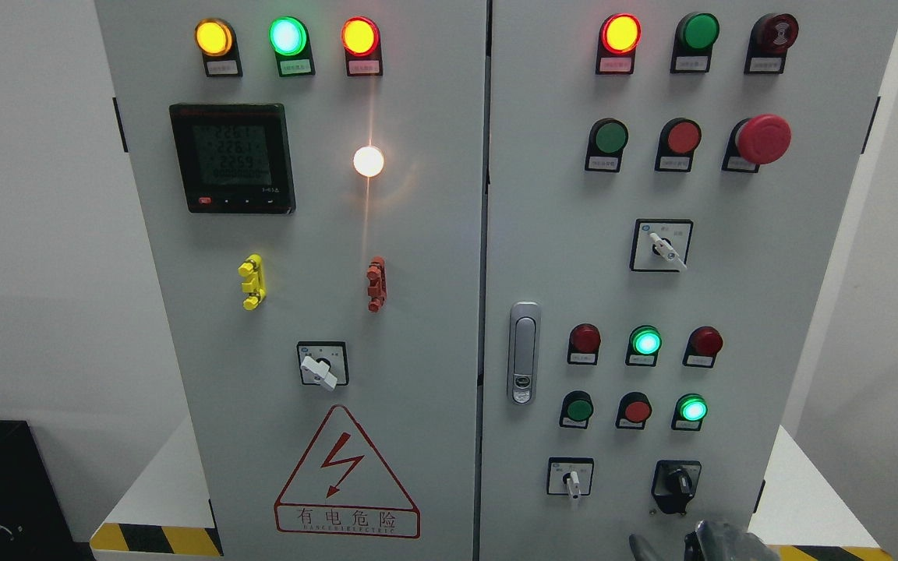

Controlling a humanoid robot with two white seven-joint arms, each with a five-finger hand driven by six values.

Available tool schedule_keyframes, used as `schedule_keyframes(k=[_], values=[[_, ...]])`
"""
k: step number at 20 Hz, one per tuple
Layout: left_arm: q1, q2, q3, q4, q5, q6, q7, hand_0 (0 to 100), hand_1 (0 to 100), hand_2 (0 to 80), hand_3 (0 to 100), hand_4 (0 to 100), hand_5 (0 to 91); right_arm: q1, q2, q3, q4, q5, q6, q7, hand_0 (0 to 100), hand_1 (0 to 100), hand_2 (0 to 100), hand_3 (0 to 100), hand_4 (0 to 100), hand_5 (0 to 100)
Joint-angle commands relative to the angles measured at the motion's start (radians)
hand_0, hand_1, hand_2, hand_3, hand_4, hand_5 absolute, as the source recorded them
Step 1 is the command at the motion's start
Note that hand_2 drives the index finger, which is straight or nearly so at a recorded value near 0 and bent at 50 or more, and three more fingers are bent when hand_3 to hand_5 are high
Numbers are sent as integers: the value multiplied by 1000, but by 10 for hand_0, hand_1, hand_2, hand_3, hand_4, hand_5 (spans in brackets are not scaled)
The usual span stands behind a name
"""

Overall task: Flip black knob to close circuit
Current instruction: 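Raise the right hand up to the black rotary knob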

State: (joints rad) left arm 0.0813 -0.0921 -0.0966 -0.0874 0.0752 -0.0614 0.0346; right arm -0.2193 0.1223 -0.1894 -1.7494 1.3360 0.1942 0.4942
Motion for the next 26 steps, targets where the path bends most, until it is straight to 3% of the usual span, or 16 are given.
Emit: schedule_keyframes(k=[1, 13, 26], values=[[0, 0, 0, 0, 0, 0, 1, 120, 556, 0, 0, 0, 0, -34, -4, -36, 2, 22, -2, 14, 0, 0, 895, 1000, 923, 912], [0, 0, 0, 0, 0, 0, 1, 120, 556, 0, 0, 0, 0, -83, -3, -42, 21, 61, 2, 20, 0, 0, 895, 1000, 926, 910], [0, 0, 0, 0, 0, 0, 1, 120, 556, 0, 0, 0, 0, -84, -4, -44, 31, 68, 11, 14, 0, 0, 897, 1000, 929, 911]])
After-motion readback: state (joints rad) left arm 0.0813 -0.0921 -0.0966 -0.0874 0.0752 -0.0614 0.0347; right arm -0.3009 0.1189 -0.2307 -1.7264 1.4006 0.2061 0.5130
